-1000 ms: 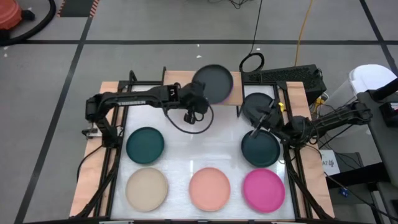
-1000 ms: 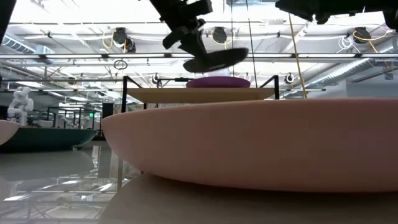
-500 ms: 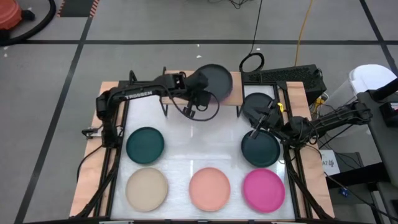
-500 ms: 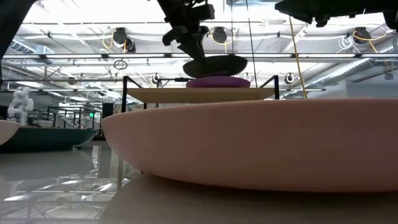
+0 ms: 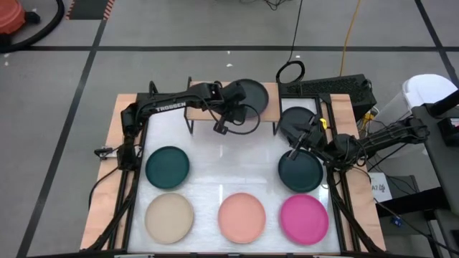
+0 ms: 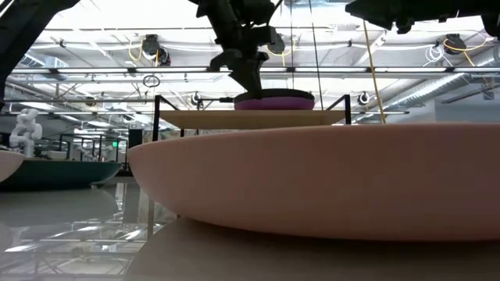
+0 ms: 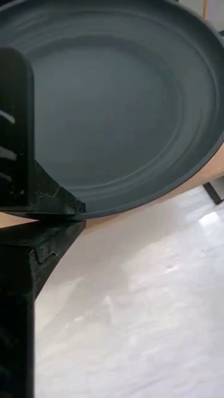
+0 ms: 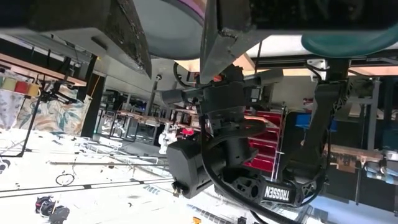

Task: Place and stack plates onto a shelf
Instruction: Stack the left black plate on top of the violet plate on the shelf

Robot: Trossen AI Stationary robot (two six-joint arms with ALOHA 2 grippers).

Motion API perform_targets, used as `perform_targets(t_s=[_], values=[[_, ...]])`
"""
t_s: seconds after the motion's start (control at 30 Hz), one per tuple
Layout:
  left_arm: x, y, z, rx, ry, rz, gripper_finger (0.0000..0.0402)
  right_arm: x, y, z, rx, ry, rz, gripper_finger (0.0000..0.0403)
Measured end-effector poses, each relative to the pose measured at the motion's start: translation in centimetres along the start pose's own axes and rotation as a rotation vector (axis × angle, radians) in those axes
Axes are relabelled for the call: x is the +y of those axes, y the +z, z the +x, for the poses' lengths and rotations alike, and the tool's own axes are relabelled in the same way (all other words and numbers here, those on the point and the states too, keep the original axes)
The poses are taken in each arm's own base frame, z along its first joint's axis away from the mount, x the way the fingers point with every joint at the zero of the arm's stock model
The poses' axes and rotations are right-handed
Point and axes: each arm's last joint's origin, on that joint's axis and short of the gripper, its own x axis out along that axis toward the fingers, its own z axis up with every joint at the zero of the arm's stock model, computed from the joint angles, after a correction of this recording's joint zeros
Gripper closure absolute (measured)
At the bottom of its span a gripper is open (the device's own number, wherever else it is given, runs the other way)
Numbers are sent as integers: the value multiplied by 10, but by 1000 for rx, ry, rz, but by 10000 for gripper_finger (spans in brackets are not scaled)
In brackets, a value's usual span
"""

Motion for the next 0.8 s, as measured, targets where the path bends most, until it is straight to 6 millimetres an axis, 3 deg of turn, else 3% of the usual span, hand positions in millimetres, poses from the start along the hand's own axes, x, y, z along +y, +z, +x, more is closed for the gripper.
perform_targets(t_s=[0.27,0.8], values=[[1,6,1,-98,-26,53,391,0,1,0,-6,-3,4,282],[6,9,0,-133,35,157,391,-1,1,0,-9,-4,7,282]])
